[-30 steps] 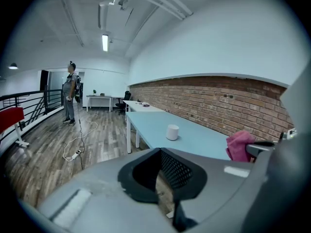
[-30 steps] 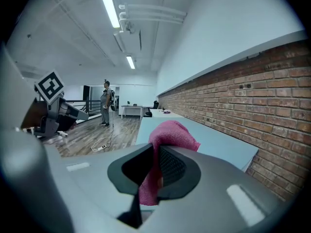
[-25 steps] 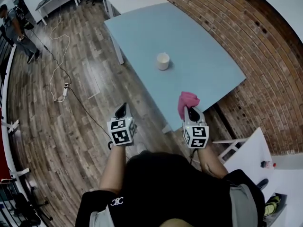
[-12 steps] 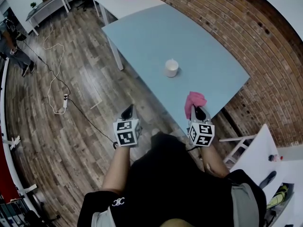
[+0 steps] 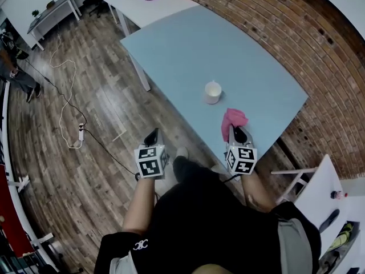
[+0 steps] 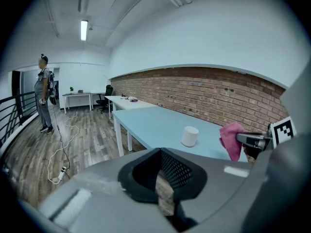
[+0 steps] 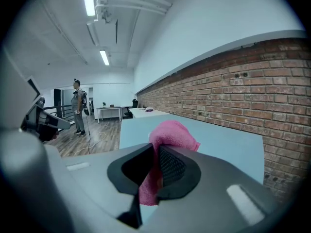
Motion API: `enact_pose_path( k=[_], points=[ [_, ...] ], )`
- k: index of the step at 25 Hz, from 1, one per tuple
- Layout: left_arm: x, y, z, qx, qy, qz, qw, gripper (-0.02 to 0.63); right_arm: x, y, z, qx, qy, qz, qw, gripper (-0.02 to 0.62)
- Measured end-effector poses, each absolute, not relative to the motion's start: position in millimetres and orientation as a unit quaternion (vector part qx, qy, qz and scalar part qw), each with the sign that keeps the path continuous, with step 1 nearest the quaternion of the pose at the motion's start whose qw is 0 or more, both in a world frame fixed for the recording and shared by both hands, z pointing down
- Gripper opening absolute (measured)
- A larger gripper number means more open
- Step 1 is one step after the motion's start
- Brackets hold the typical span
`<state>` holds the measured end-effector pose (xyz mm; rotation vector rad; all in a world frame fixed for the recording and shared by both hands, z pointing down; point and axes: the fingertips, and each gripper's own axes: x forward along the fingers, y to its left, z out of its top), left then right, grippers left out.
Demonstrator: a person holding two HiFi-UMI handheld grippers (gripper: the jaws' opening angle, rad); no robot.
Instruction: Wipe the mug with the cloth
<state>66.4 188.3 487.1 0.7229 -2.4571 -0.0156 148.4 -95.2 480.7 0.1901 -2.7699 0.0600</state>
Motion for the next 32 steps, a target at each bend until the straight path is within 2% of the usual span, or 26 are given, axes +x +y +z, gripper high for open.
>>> enact_pose_path(
  k=[19,24,32],
  points=[
    [-125,108,493,0.379,-0.872,0.072,0.301,0.003,32,-131,543,0.131,-0.956,0.081,0.25,0.035],
    [-140,89,505,0.41,-0.855,0.088,0.305,0.003,27,-126,562,0.129,-0.949,0.087,0.276,0.035],
    [-133,35,506,0.495,-0.809,0.148,0.282,0.003,42,-135,568,0.159,-0.94,0.114,0.28,0.035]
  ],
)
